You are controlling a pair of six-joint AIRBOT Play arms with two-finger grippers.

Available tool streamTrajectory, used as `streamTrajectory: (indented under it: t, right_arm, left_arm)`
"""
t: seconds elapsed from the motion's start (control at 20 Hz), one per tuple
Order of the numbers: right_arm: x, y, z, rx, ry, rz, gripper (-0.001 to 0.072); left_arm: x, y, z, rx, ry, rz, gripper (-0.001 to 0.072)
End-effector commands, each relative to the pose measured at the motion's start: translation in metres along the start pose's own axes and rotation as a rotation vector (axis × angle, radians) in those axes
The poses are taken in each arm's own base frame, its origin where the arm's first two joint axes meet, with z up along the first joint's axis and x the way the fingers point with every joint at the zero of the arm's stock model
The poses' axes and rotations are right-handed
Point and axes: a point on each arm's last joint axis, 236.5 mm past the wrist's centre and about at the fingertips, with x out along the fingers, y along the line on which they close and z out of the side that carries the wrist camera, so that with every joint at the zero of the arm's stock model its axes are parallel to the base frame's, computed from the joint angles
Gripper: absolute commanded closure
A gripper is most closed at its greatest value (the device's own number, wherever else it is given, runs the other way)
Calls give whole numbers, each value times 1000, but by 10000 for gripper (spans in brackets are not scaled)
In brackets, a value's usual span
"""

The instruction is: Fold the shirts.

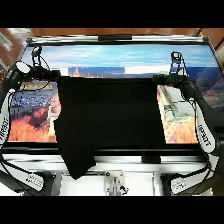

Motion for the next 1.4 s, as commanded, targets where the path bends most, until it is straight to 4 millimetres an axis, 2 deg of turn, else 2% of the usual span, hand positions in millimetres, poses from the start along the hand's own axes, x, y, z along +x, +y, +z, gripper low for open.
streamTrajectory:
  t: [0.0, 0.15, 0.25, 0.35, 0.5, 0.6, 0.7, 0.8, 1.1, 1.35]
  right_arm:
    - [13, -1, -22, 37, 61, 3, 637]
    - [7, 3, -32, 54, 118, 16, 637]
    - [-6, 8, -40, 35, 175, 30, 637]
    - [-25, 3, -51, -28, 254, 9, 637]
    - [-52, -3, -79, -16, 410, 16, 637]
    - [-61, -2, -108, 8, 541, 28, 637]
    - [-64, -1, -131, 17, 635, 41, 637]
    - [-64, -1, -143, 22, 680, 44, 637]
    - [-64, -4, -145, 31, 689, 33, 637]
    - [-64, -4, -145, 34, 688, 32, 637]
  left_arm:
    - [14, 0, -19, -41, 72, -15, 673]
    - [7, -2, -59, -32, 242, -41, 673]
    - [-8, -5, -80, -42, 350, -74, 673]
    - [-27, -12, -98, -34, 463, -114, 674]
    - [-52, -23, -130, -23, 637, -155, 674]
    - [-63, -16, -149, -11, 728, -124, 674]
    - [-65, -5, -159, -41, 769, -72, 674]
    - [-63, -8, -170, -54, 798, -77, 674]
    - [-57, -24, -199, -42, 879, -96, 673]
    - [-55, -21, -199, -73, 875, -70, 672]
